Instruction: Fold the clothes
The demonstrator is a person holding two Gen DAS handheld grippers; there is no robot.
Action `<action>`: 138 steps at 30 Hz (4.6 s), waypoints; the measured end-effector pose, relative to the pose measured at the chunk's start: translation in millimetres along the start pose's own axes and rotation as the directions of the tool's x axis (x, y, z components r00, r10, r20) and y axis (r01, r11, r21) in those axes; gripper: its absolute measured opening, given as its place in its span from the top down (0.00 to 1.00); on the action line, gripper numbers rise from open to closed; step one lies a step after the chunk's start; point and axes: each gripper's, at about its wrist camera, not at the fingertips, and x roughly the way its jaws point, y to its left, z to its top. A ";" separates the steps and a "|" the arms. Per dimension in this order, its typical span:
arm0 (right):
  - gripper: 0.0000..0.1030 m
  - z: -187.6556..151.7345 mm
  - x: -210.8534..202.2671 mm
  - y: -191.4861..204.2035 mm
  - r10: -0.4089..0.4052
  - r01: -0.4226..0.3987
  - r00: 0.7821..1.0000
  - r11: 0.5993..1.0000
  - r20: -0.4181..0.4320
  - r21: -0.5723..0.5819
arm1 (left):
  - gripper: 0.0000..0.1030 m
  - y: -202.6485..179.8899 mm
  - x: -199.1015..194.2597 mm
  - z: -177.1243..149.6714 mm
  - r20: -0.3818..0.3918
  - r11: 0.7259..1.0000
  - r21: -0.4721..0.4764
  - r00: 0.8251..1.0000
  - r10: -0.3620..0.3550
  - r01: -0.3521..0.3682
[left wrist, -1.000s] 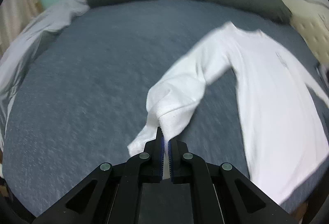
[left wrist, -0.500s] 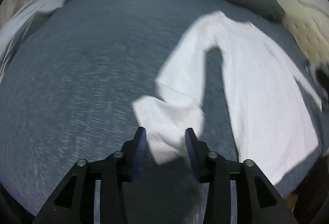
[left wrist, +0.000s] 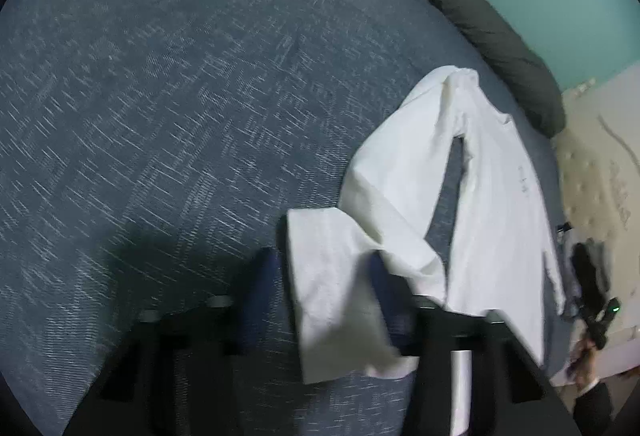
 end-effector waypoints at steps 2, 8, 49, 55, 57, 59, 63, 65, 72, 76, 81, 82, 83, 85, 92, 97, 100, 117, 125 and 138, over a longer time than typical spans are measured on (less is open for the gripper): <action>0.98 0.2 -0.5 -0.2 -0.001 0.001 1.000 1.000 0.000 0.001 | 0.87 -3.1 -4.8 -1.4 0.011 1.000 0.005 1.000 -0.009 0.009; 0.98 -0.2 -2.4 2.9 0.002 -0.002 1.000 1.000 0.002 0.002 | 0.96 -23.3 -51.4 -4.6 0.104 0.999 0.054 0.994 -0.012 0.007; 0.98 7.3 11.5 55.8 0.010 -0.012 1.000 0.997 -0.017 -0.077 | 0.43 91.3 -80.8 19.4 0.190 0.976 -0.194 0.973 0.134 -0.096; 0.98 7.8 14.7 56.5 0.010 -0.012 1.000 0.998 -0.019 -0.069 | 0.42 101.0 -71.1 36.5 0.180 0.967 -0.199 0.964 0.197 -0.160; 0.98 8.1 15.3 56.1 0.007 -0.008 1.000 0.998 -0.021 -0.069 | 0.43 102.9 -61.8 41.4 0.165 0.964 -0.191 0.962 0.216 -0.183; 0.98 8.3 16.0 55.8 0.003 -0.005 1.000 0.998 -0.024 -0.069 | 0.43 107.2 -53.5 44.7 0.164 0.960 -0.194 0.958 0.235 -0.202; 0.98 8.8 17.2 55.1 -0.004 0.002 1.000 0.998 -0.029 -0.069 | 0.81 117.9 -42.4 49.1 0.160 0.957 -0.191 0.955 0.249 -0.218; 0.98 9.0 17.9 54.8 -0.008 0.006 0.999 0.998 -0.031 -0.070 | 0.96 117.4 -39.9 53.4 0.162 0.961 -0.177 0.956 0.243 -0.214; 0.98 10.7 23.7 58.1 -0.007 0.004 0.999 0.998 -0.038 -0.069 | 0.97 115.0 -55.7 73.4 0.233 0.960 -0.145 0.934 0.269 -0.241; 0.98 10.4 32.4 67.4 -0.003 -0.002 0.999 0.996 -0.053 -0.089 | 0.97 114.0 -69.9 94.0 0.271 0.951 -0.168 0.915 0.298 -0.260; 0.98 13.0 47.5 80.6 0.013 -0.020 0.997 0.995 -0.073 -0.096 | 0.97 122.3 -67.0 123.3 0.261 0.938 -0.198 0.907 0.331 -0.285; 0.98 15.4 51.6 84.8 0.023 -0.030 0.997 0.995 -0.078 -0.097 | 0.97 124.3 -63.6 126.0 0.254 0.937 -0.200 0.908 0.333 -0.288; 0.98 17.9 55.7 88.9 0.033 -0.041 0.996 0.994 -0.084 -0.098 | 0.97 126.3 -60.3 128.8 0.246 0.935 -0.201 0.909 0.336 -0.291; 0.98 22.9 64.0 97.2 0.053 -0.062 0.994 0.993 -0.094 -0.100 | 0.97 129.5 -54.3 130.7 0.236 0.935 -0.199 0.912 0.335 -0.292; 0.67 76.6 113.9 154.8 0.156 -0.173 0.979 0.975 -0.128 -0.138 | 0.97 139.4 -36.0 129.6 0.208 0.941 -0.185 0.925 0.319 -0.283; 0.65 131.6 168.8 201.5 0.246 -0.268 0.957 0.952 -0.154 -0.147 | 0.97 139.9 -30.3 132.1 0.196 0.944 -0.166 0.928 0.316 -0.287; 0.65 164.9 205.8 227.3 0.279 -0.304 0.945 0.942 -0.169 -0.142 | 0.97 136.5 -29.1 135.2 0.195 0.944 -0.151 0.927 0.320 -0.294; 0.65 249.2 345.3 372.6 0.309 -0.337 0.932 0.931 -0.192 -0.139 | 0.97 111.5 6.4 162.9 0.169 0.948 -0.053 0.933 0.319 -0.315; 0.65 236.5 376.8 411.6 0.189 -0.261 0.950 0.918 -0.250 -0.299 | 0.97 108.4 13.4 172.7 0.167 0.950 -0.038 0.935 0.313 -0.311; 0.97 234.5 393.9 428.8 0.177 -0.251 0.961 0.882 -0.213 -0.399 | 0.97 106.2 24.7 185.9 0.174 0.953 -0.029 0.937 0.303 -0.303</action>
